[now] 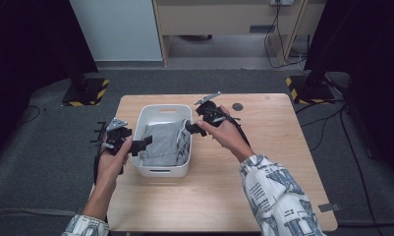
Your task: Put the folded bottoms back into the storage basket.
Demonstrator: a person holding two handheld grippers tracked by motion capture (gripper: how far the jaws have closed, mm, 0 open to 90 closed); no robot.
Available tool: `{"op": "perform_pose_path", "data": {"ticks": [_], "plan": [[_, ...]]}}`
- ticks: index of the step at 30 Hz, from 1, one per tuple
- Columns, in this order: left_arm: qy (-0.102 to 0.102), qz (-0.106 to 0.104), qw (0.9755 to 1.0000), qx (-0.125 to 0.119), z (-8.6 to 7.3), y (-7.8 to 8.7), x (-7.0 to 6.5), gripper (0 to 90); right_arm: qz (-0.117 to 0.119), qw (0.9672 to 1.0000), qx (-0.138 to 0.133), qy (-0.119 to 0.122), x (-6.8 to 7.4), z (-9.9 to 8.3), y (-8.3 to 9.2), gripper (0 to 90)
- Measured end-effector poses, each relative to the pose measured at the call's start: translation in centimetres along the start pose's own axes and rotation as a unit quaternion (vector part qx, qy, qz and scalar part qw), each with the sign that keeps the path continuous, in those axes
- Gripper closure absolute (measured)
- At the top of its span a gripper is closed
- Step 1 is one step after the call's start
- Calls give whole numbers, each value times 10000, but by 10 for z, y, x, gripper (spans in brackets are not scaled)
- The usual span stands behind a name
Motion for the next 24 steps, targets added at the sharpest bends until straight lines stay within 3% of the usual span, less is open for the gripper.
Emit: {"op": "perform_pose_path", "data": {"ticks": [12,19,24], "plan": [[-38,24,10000,-22,1,11,-1,55,-70,9994,-164,-280,-27,-24,28,70],[-102,88,9999,-61,-1,24,5,55,-157,9994,-151,-279,-40,-39,41,71],[-102,132,9998,-71,-1,30,9,55,-168,9987,-192,-438,-48,-46,46,72]]}}
Point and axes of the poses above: each handheld gripper's, and its own axes: y roughly backward along the jaws, z roughly out of its top, x roughly to its left, the point moved 9 cm from there along -y, roughly forward along the jaws, and after that the axes turned 3 degrees about y, right-handed, at the moved point
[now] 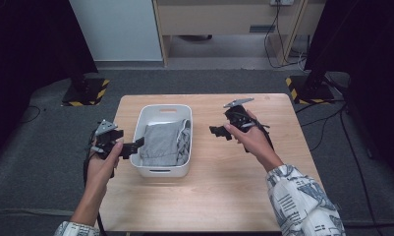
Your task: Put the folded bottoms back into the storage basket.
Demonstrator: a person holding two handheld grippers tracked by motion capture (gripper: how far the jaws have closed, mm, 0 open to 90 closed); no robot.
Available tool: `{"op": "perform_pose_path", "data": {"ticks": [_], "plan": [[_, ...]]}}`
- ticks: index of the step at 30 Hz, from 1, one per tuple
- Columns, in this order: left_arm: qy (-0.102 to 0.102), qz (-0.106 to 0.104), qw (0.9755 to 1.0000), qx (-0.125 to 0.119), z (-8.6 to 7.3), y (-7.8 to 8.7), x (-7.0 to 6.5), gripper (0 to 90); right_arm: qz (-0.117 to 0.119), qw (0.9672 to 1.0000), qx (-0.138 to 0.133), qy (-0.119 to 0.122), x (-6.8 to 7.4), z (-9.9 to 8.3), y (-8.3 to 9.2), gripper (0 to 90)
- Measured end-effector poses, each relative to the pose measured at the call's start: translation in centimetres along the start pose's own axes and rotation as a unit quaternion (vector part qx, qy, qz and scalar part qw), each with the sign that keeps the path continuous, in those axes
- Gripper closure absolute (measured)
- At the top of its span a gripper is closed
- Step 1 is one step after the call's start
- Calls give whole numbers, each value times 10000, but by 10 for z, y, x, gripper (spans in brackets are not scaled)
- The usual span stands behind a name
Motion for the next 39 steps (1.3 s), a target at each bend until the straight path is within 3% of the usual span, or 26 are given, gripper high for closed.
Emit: {"op": "perform_pose_path", "data": {"ticks": [9,17,23,39], "plan": [[-3,-58,10000,-43,-3,3,5,49,-17,10000,49,-20,-5,-10,1,68],[76,-53,10000,-25,-16,6,13,48,-43,9999,10,-123,-9,-25,6,68],[118,11,9999,-114,-21,17,23,48,-84,9998,4,-186,-17,-37,11,68],[177,191,9996,67,-51,21,45,46,-162,9994,11,-300,-27,-70,24,66]]}}
Point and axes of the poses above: each handheld gripper's, and its own axes: y roughly backward along the jaws, z roughly out of its top, x roughly to its left, the point moved 9 cm from there along -y, roughly forward along the jaws, and after that the axes turned 3 degrees about y, right-handed, at the moved point
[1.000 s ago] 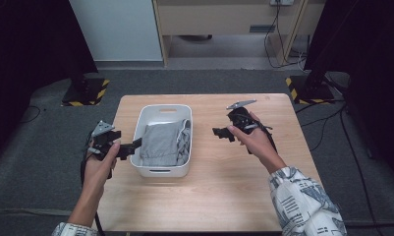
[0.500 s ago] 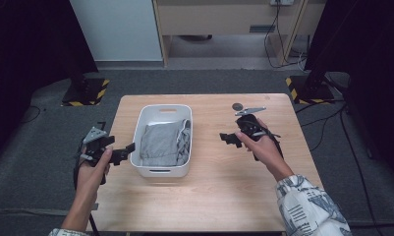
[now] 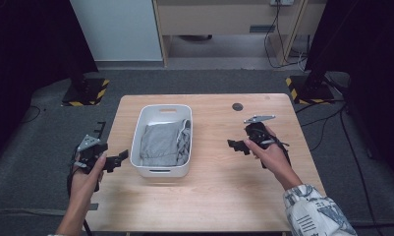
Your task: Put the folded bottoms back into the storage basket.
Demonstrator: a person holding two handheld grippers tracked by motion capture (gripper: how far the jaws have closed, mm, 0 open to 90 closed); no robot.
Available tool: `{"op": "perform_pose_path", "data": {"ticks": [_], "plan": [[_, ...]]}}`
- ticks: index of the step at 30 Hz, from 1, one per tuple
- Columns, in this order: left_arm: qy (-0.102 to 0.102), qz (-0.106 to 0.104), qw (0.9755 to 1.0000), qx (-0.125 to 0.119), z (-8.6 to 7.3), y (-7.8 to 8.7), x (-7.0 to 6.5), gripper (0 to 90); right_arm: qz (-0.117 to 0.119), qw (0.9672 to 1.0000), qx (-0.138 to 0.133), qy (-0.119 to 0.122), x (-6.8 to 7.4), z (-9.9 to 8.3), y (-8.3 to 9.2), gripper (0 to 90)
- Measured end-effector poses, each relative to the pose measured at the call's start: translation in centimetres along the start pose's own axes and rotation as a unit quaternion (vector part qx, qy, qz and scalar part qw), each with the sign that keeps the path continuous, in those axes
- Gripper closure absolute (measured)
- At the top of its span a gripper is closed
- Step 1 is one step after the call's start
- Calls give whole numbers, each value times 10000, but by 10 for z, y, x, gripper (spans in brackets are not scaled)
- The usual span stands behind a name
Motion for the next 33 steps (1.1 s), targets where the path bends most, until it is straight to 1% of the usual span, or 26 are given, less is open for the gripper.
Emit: {"op": "perform_pose_path", "data": {"ticks": [3,5,7,8,15,17,19,24,25,28,33], "plan": [[-34,-1,10000,66,-6,-2,0,46,7,10000,17,8,0,-7,2,66],[-17,-4,10000,95,-10,-3,0,46,17,10000,22,-16,0,-13,3,66],[-29,-12,9999,115,-13,-4,-1,46,-1,10000,38,27,-1,-18,5,67],[-38,-13,9999,131,-15,-5,-1,46,19,10000,32,-3,0,-20,6,66],[-92,-86,9996,233,-29,-8,-7,41,57,10000,27,-23,2,-41,12,66],[-34,-114,9997,230,-32,-8,-7,32,57,10000,19,-23,2,-48,14,66],[-77,-51,9997,242,-36,-8,-5,41,73,10000,19,-43,2,-55,16,66],[-43,-72,9996,276,-42,-6,-5,44,70,9999,36,-150,-2,-69,19,66],[-40,-72,9996,284,-43,-6,-5,45,67,9999,42,-133,-3,-71,20,66],[-68,-74,9994,316,-46,-6,-4,45,38,9997,27,-219,-7,-75,22,66],[-47,-19,9995,323,-49,-4,1,45,-25,9997,30,-250,-14,-83,27,66]]}}
Point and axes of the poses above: each handheld gripper's, and its own axes: y roughly backward along the jaws, z roughly out of its top, x roughly to its left, the point moved 9 cm from there along -y, roughly forward along the jaws, and after that the axes turned 3 degrees about y, right-handed, at the moved point
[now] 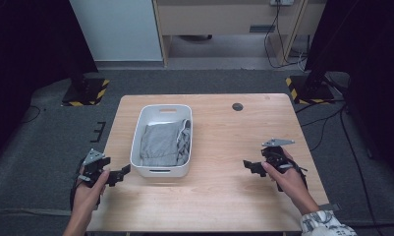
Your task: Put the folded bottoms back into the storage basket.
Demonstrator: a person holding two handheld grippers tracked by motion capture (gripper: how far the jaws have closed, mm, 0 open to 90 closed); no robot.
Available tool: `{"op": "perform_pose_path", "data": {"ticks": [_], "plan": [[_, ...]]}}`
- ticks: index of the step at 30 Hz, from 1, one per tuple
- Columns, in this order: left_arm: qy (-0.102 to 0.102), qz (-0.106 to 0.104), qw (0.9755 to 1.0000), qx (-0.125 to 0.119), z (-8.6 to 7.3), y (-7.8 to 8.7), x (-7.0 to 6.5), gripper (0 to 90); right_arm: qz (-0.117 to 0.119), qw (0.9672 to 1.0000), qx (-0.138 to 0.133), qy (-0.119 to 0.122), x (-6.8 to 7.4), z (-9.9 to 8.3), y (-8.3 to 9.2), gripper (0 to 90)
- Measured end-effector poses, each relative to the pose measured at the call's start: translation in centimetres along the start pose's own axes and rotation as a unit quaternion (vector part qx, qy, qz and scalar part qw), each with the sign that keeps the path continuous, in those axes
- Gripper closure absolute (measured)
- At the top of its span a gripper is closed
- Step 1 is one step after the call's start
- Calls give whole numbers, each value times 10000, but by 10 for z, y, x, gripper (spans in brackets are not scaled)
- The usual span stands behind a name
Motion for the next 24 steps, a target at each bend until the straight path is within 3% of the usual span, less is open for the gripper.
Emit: {"op": "perform_pose_path", "data": {"ticks": [9,24], "plan": [[-39,102,9998,156,-14,-2,11,45,-120,9997,77,-191,-12,-27,3,66],[-24,221,9984,520,-41,-22,22,45,-300,9989,224,-294,-26,-57,6,64]]}}
Point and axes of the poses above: each handheld gripper's, and its own axes: y roughly backward along the jaws, z roughly out of its top, x roughly to its left, the point moved 9 cm from there along -y, roughly forward along the jaws, and after that the axes turned 3 degrees about y, right-handed, at the moved point
